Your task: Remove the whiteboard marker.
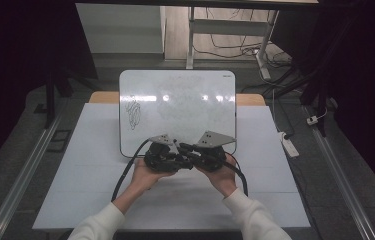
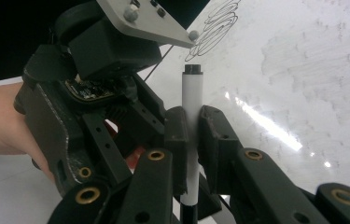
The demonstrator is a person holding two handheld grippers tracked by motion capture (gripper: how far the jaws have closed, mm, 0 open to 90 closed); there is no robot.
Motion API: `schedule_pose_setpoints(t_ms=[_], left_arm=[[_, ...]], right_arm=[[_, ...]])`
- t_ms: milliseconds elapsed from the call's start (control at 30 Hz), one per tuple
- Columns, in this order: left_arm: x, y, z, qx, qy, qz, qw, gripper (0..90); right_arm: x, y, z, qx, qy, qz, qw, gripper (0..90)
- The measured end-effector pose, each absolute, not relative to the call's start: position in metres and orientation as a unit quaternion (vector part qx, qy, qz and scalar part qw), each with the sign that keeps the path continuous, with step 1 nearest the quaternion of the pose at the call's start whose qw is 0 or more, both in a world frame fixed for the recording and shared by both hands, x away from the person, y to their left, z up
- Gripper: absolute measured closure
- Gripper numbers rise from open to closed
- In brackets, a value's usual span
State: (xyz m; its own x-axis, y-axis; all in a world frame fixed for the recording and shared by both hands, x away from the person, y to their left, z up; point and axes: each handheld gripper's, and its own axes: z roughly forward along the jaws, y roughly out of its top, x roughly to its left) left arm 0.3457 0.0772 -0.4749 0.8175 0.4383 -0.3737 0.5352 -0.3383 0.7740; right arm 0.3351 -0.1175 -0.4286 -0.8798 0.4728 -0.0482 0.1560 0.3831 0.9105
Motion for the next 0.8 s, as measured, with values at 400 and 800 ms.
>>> schedule_pose_setpoints(t_ms=[400,800], left_arm=[[0.3467,0.079,-0.4784,0.811,0.299,-0.061,0.499,76.5],[0.3442,0.0826,-0.478,0.808,0.305,-0.032,0.503,78.1]], right_arm=[[0.3337,-0.1151,-0.4282,0.19,0.819,0.52,0.15,80.5],[0.3367,-0.1238,-0.4222,0.202,0.8,0.549,0.134,58.3]])
